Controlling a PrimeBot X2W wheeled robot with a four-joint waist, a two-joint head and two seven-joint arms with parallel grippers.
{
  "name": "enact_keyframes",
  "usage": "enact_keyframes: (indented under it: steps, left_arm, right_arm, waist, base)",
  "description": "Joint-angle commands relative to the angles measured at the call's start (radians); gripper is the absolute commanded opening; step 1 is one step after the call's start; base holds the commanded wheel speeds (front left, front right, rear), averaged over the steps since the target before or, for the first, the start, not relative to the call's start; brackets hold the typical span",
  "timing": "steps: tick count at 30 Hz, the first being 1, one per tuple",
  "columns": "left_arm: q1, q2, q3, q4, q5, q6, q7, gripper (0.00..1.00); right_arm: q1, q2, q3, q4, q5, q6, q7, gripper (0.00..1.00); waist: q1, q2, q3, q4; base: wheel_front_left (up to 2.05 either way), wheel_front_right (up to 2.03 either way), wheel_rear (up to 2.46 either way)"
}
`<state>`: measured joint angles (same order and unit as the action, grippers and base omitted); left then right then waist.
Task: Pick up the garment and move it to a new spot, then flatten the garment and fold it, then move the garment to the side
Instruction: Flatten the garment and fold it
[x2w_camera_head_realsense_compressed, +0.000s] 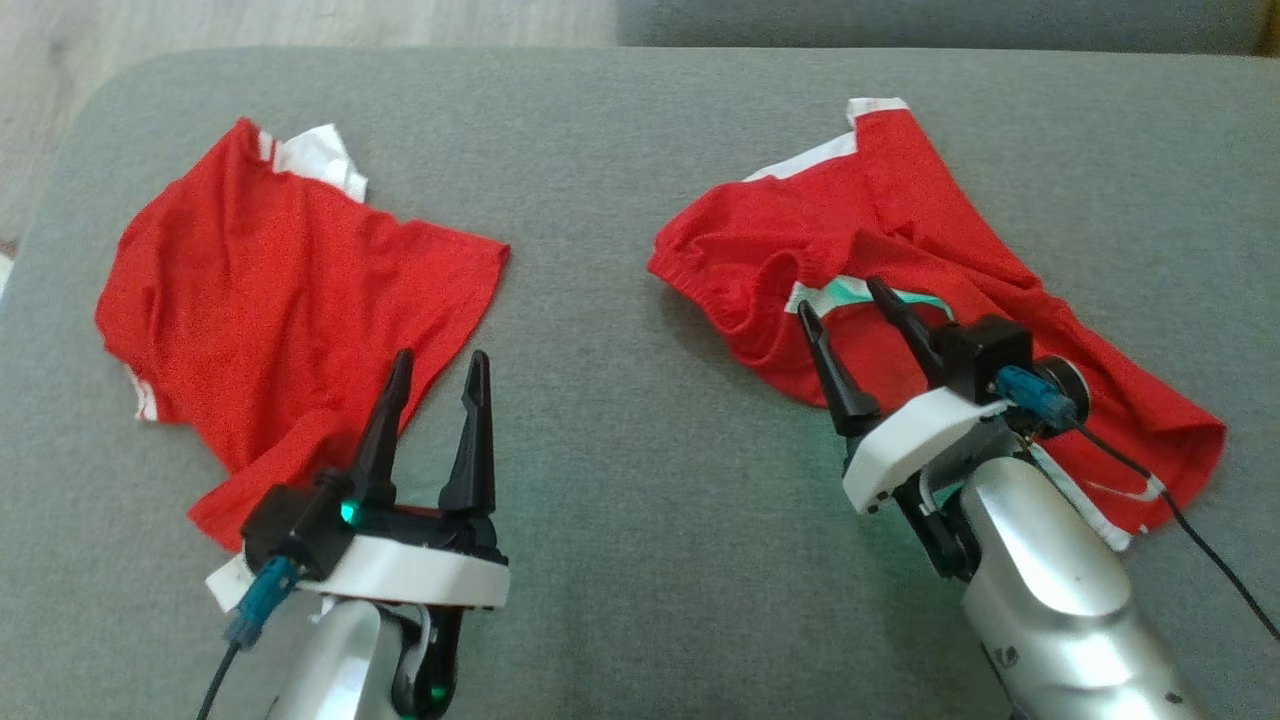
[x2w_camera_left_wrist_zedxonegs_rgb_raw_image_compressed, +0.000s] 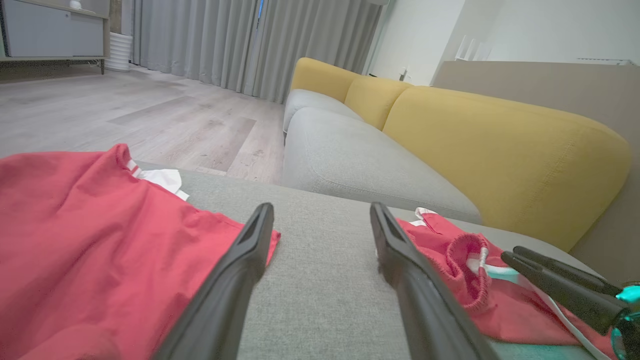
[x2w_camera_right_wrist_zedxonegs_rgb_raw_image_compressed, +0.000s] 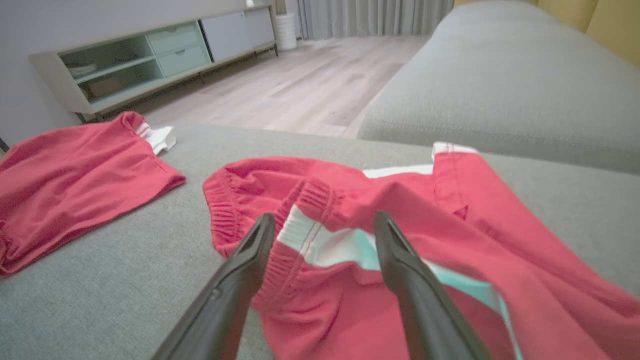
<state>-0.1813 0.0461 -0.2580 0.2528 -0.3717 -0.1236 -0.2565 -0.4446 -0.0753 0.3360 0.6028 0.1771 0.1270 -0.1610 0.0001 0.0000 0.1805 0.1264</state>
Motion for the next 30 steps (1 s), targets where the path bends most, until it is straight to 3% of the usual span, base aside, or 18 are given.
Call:
enact_keyframes:
  steps: [1,10,11,12,13,21,30]
  left_arm:
    - [-0.047,0.004,0.028,-0.028,-0.009,-0.003,-0.005,1.0]
    - [-0.041,0.004,0.026,-0.022,-0.01,-0.002,-0.005,1.0]
    - [-0.04,0.004,0.026,-0.022,-0.009,-0.002,-0.005,1.0]
    - [-0.039,0.004,0.027,-0.022,-0.008,-0.002,-0.005,1.0]
    - [-0.038,0.004,0.027,-0.022,-0.007,-0.002,-0.005,1.0]
    - [-0.034,0.004,0.034,-0.021,-0.001,-0.001,-0.005,1.0]
    - [-0.034,0.004,0.032,-0.021,-0.003,-0.002,-0.005,1.0]
  right_arm:
    - [-0.026,0.008,0.025,-0.011,0.017,0.004,0.007,1.0]
    - [-0.101,0.022,0.041,0.157,0.114,0.004,0.005,1.0]
    - [-0.106,0.023,0.045,0.169,0.122,0.004,-0.001,0.75]
    - [-0.11,0.023,0.049,0.18,0.132,0.004,-0.006,0.06]
    - [-0.115,0.024,0.054,0.188,0.141,0.004,-0.013,0.0]
    - [-0.136,0.025,0.139,0.199,0.234,0.004,-0.059,0.0]
    - [-0.157,0.025,0.164,0.233,0.268,0.004,-0.082,0.0]
  waist:
    - [-0.0001,0.0,0.005,0.014]
    - [-0.0001,0.0,0.0,0.046]
    - [-0.0001,0.0,-0.001,0.046]
    - [-0.0001,0.0,-0.001,0.046]
    - [-0.0001,0.0,-0.002,0.045]
    - [-0.0001,0.0,-0.008,0.029]
    - [-0.0001,0.0,-0.017,0.025]
  base:
    - [0.0,0.0,0.0]
    - [0.0,0.0,0.0]
    - [0.0,0.0,0.0]
    - [0.0,0.0,0.0]
    - [0.0,0.0,0.0]
    - [0.0,0.0,0.0]
    - [0.0,0.0,0.0]
